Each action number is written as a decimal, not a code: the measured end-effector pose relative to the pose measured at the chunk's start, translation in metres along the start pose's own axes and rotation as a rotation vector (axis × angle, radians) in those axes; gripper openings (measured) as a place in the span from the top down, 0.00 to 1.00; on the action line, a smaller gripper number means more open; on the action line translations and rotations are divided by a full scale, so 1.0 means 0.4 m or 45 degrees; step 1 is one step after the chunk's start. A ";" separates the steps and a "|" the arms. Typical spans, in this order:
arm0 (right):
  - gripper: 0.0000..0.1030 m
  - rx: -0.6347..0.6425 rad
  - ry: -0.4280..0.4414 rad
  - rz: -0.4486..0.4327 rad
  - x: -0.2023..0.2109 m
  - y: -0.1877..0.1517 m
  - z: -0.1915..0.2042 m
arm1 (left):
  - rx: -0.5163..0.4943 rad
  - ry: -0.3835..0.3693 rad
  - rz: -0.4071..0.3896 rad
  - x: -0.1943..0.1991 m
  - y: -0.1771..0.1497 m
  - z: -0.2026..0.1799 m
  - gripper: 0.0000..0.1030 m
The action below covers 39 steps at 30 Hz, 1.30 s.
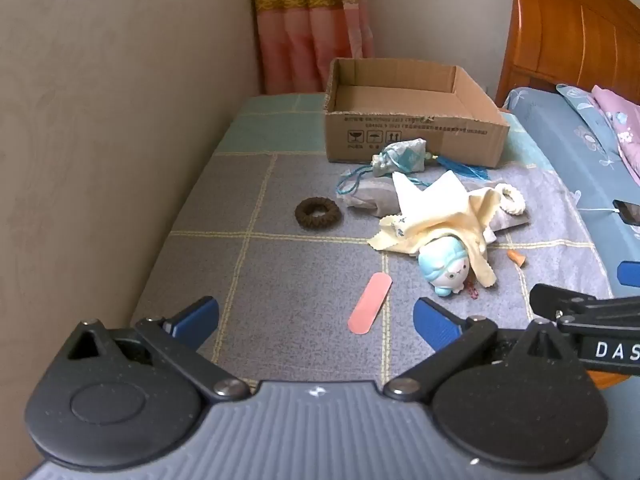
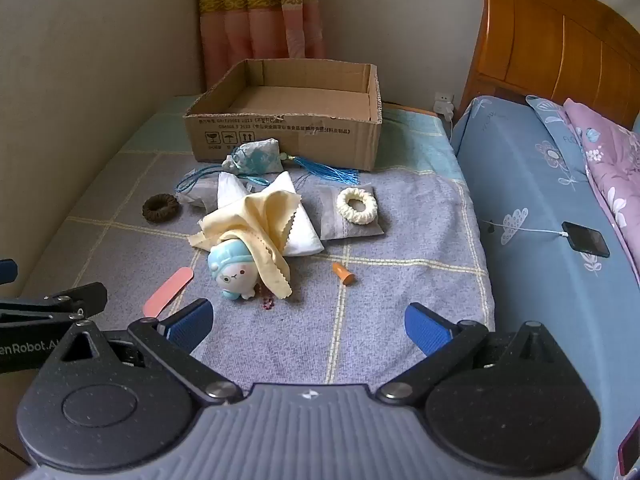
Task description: Organize soft objects
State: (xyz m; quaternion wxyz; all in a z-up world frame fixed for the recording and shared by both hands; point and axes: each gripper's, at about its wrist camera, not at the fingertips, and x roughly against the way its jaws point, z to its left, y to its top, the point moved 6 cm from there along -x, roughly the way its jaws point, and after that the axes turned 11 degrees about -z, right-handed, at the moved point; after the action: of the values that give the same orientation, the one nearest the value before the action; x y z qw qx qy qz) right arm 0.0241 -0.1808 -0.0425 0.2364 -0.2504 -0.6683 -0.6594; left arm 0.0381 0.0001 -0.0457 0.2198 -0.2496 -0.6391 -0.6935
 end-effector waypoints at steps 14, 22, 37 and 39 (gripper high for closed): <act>0.00 -0.003 -0.002 -0.002 0.004 0.005 0.000 | -0.004 -0.007 0.003 0.007 0.003 -0.005 0.01; 0.00 -0.003 0.000 -0.007 0.012 0.006 -0.004 | 0.000 -0.010 -0.002 0.009 0.006 -0.005 0.01; 0.00 -0.004 0.000 -0.013 0.014 0.006 -0.003 | 0.006 -0.014 -0.007 0.013 0.010 -0.003 0.01; 0.00 -0.003 0.000 -0.014 0.015 0.008 -0.004 | 0.003 -0.014 -0.007 0.013 0.010 -0.002 0.01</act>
State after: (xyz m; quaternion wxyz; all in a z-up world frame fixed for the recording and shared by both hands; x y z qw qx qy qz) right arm 0.0215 -0.1823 -0.0362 0.2324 -0.2471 -0.6689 -0.6615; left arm 0.0365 -0.0011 -0.0395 0.2147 -0.2514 -0.6417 -0.6920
